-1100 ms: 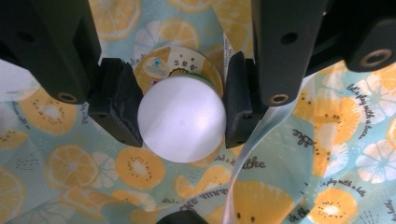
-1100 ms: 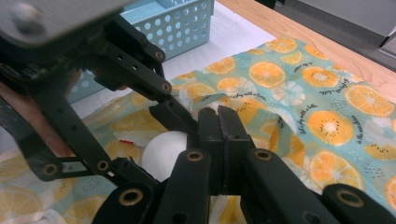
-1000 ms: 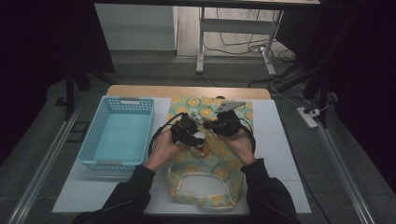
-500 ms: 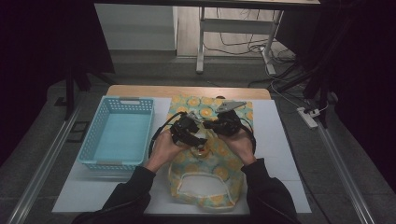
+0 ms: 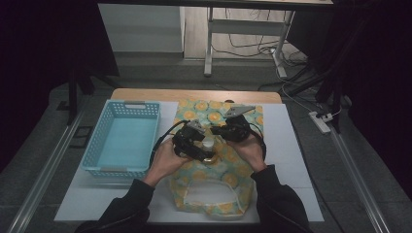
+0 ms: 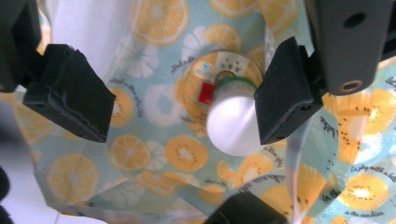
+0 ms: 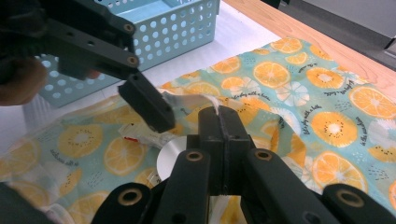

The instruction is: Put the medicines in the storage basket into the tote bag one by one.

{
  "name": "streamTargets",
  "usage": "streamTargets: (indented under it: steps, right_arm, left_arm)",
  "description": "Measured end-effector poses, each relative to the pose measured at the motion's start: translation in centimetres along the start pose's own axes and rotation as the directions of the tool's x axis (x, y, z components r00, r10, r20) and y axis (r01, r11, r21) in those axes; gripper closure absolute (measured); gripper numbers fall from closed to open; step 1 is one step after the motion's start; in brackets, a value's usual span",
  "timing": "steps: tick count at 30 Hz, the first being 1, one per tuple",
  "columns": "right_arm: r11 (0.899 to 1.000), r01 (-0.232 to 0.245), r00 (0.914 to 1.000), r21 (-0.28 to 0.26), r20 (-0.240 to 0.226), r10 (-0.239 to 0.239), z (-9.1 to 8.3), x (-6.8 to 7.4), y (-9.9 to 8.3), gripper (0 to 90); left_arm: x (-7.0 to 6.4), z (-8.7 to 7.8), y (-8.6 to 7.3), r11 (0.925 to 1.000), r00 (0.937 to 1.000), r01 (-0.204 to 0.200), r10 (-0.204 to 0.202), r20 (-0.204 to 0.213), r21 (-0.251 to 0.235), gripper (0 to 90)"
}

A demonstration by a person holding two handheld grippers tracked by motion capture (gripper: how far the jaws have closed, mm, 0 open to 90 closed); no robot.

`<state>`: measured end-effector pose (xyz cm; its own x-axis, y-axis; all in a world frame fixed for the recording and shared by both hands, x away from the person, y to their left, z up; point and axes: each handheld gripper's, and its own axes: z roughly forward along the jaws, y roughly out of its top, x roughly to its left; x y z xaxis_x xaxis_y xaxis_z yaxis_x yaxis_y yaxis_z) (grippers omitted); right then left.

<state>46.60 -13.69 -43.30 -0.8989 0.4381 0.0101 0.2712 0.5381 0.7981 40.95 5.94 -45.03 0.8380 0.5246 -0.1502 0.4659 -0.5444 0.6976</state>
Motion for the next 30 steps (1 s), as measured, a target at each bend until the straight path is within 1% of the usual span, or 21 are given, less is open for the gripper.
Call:
streamTargets:
  steps: [2, 6, 10, 11, 15, 17, 19, 23, 26, 28, 30]
  right_arm:
    - [1.000, 0.001, 1.0000, 0.000, -0.002, -0.001, 0.0, 0.0, 0.0, 89.9]
    - [1.000, 0.000, 1.0000, -0.001, -0.005, 0.000, 0.0, 0.1, 0.0, 89.9]
    - [1.000, -0.001, 1.0000, -0.001, -0.007, 0.001, 0.0, 0.2, 0.0, 90.0]
    - [1.000, -0.001, 1.0000, -0.001, -0.007, 0.001, 0.0, 0.2, 0.0, 89.9]
    - [1.000, -0.001, 1.0000, 0.000, -0.008, 0.001, 0.0, 0.2, 0.0, 89.9]
    - [1.000, 0.001, 1.0000, -0.001, -0.009, -0.001, 0.0, 0.2, 0.1, 89.9]
    - [1.000, 0.001, 1.0000, 0.000, -0.009, -0.001, 0.0, 0.2, 0.1, 89.9]
    - [1.000, 0.001, 1.0000, 0.001, -0.010, -0.001, 0.0, 0.2, 0.0, 89.9]
    - [1.000, 0.001, 1.0000, 0.000, -0.009, -0.001, 0.0, 0.2, 0.1, 89.9]
    - [1.000, 0.001, 1.0000, 0.000, -0.009, -0.001, 0.0, 0.2, 0.0, 89.9]
    - [1.000, 0.001, 1.0000, 0.001, -0.010, -0.001, 0.0, 0.2, 0.0, 89.9]
  left_arm:
    - [-0.2, -0.2, -0.3, 1.0000, 1.0000, 0.004, -0.004, 0.004, -0.004, 17.7]
    - [-0.7, -0.5, -0.8, 1.0000, 1.0000, -0.003, 0.003, 0.009, -0.003, 14.8]
    - [-1.1, -0.7, -1.4, 0.9999, 0.9998, 0.001, -0.001, 0.020, -0.010, 9.9]
    - [-1.2, -0.8, -1.6, 1.0000, 0.9998, -0.001, 0.001, 0.021, -0.007, 7.6]
    - [-1.5, -0.9, -2.3, 1.0000, 0.9995, -0.010, 0.010, 0.031, 0.001, 4.0]
    - [-1.7, -0.9, -2.6, 0.9999, 0.9991, -0.015, 0.014, 0.039, 0.006, 3.2]
    - [-1.7, -1.0, -2.9, 0.9999, 0.9984, -0.015, 0.014, 0.054, 0.004, 2.4]
    - [-1.8, -1.2, -3.4, 0.9999, 0.9976, -0.013, 0.013, 0.069, -0.004, 1.3]
    - [-2.0, -1.2, -3.8, 0.9994, 0.9966, -0.033, 0.034, 0.075, -0.008, 0.4]
    - [-2.3, -1.1, -4.1, 0.9990, 0.9966, -0.044, 0.044, 0.070, -0.007, 0.1]
    - [-2.5, -1.0, -4.3, 0.9991, 0.9962, -0.043, 0.043, 0.075, -0.003, 0.1]
